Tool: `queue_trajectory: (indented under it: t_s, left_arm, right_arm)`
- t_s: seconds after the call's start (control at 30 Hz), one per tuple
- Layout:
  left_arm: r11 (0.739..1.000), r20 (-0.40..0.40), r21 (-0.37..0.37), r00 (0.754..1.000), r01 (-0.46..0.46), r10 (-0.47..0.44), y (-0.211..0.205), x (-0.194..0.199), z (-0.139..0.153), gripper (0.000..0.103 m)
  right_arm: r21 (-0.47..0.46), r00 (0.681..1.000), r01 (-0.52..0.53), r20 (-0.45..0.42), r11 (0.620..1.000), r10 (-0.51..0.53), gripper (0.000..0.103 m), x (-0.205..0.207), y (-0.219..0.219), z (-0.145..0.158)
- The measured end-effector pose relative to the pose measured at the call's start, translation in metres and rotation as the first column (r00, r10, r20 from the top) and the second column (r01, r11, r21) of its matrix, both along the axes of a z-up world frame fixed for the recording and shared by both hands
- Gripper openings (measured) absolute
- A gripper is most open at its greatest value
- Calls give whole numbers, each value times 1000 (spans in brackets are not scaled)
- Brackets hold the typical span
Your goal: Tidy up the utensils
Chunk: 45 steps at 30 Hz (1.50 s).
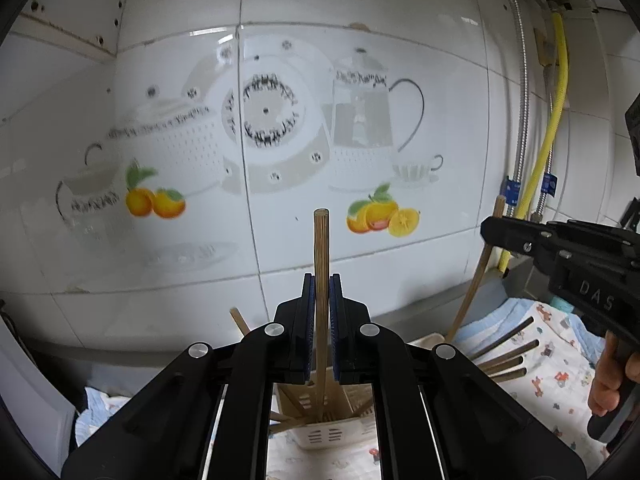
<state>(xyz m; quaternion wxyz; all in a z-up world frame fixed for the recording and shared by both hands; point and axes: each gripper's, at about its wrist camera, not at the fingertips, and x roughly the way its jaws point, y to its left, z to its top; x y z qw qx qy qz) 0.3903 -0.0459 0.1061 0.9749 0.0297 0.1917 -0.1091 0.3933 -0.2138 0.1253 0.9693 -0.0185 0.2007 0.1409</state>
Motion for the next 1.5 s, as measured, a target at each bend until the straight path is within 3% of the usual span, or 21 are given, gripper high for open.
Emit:
queue_trajectory:
  t_s: [0.3, 0.67, 0.73, 0.8, 0.87, 0.93, 1.1, 1.4, 1.5]
  left_arm:
    - [1000, -45, -11, 999, 2, -2, 3, 5, -13, 6]
    - [1000, -52, -26, 999, 5, -6, 5, -4, -10, 11]
    - [1000, -43, -22, 999, -7, 6, 6, -9, -8, 27]
    - [1000, -34, -26, 999, -17, 16, 8, -15, -6, 34]
    - [999, -34, -29, 999, -13, 12, 10, -19, -5, 35]
    - [1000, -29, -19, 999, -22, 22, 11, -25, -4, 43]
    - [999, -36, -27, 999, -25, 24, 17, -42, -7, 46]
    - [998, -46, -24, 998, -51, 50, 25, -82, -22, 77]
    - [997, -59, -25, 996, -67, 65, 30, -95, -29, 82]
  right_arm:
    - [-27, 998, 3, -55, 1000, -5, 7, 6, -3, -16]
    - [-43, 998, 7, -55, 999, -9, 11, -4, -7, -13]
    - [-46, 999, 9, -48, 999, -11, 17, -8, -7, -9]
    - [-45, 999, 6, -43, 999, -7, 18, -14, -7, -6]
    - [-48, 999, 6, -39, 999, -8, 19, -19, -8, -4]
    - [-47, 999, 8, -36, 999, -10, 23, -26, -8, -3]
    - [-41, 999, 15, -46, 999, -17, 31, -44, -10, -5]
    - [-13, 997, 20, -76, 1000, -21, 45, -83, -13, -20]
    - [-21, 996, 24, -82, 999, -25, 49, -94, -12, -27]
